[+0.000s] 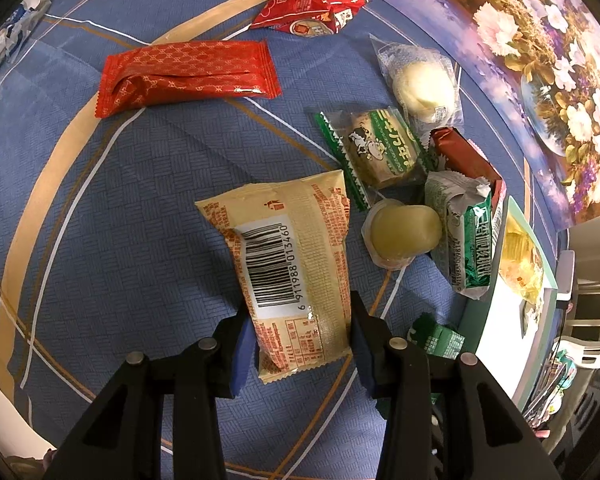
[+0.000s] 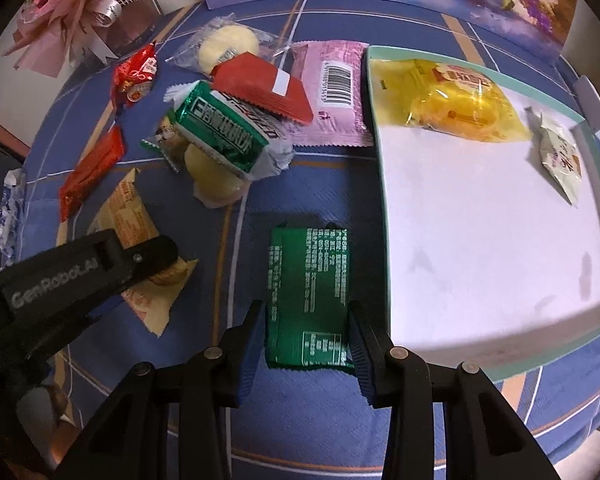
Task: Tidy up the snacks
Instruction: 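Carry both packets into the white tray and open the left tool to release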
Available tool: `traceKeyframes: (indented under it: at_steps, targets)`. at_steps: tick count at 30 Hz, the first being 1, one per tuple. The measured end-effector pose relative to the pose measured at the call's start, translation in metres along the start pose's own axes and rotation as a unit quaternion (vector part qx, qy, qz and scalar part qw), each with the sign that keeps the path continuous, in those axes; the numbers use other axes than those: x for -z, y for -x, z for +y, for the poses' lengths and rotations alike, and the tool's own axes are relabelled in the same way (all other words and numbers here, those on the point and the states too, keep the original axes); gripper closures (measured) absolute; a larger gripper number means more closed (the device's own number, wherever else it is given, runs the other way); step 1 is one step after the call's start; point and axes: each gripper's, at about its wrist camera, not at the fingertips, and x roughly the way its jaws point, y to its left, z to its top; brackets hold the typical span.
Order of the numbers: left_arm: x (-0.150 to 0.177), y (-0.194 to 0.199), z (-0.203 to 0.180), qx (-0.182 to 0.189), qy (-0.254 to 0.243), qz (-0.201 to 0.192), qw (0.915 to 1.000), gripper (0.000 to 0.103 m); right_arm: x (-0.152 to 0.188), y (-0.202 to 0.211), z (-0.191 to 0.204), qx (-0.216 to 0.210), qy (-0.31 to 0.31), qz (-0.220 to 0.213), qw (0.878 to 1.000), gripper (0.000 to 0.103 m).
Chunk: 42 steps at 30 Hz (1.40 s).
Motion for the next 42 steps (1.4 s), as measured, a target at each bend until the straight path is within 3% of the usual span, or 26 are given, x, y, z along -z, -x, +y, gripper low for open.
traceKeyframes:
  at_steps: [12, 18, 31, 38, 42]
  targets:
    - [0.000, -0.002, -0.009, -0.019, -0.017, -0.005, 0.9997, 0.058, -0.002, -0.019, 0.017, 0.024, 0.018, -0.012, 0.999, 0.059]
    - [-0.001, 0.004, -0.012, -0.008, -0.013, -0.010, 0.9998, 0.062, -0.001, -0.013, 0.023, 0.024, 0.023, -0.017, 0.999, 0.061]
    - [-0.005, 0.054, -0.024, 0.008, -0.027, -0.094, 0.9951, 0.064, -0.006, 0.058, 0.012, -0.009, -0.002, -0.092, 0.996, 0.061]
    - [-0.001, 0.066, -0.051, 0.022, -0.063, -0.113, 0.9913, 0.064, -0.001, 0.067, -0.035, 0.020, -0.057, -0.099, 0.993, 0.061]
    - [0.009, 0.062, -0.072, 0.029, -0.100, -0.109, 0.9886, 0.064, -0.002, 0.067, -0.074, 0.068, -0.115, -0.098, 0.986, 0.061]
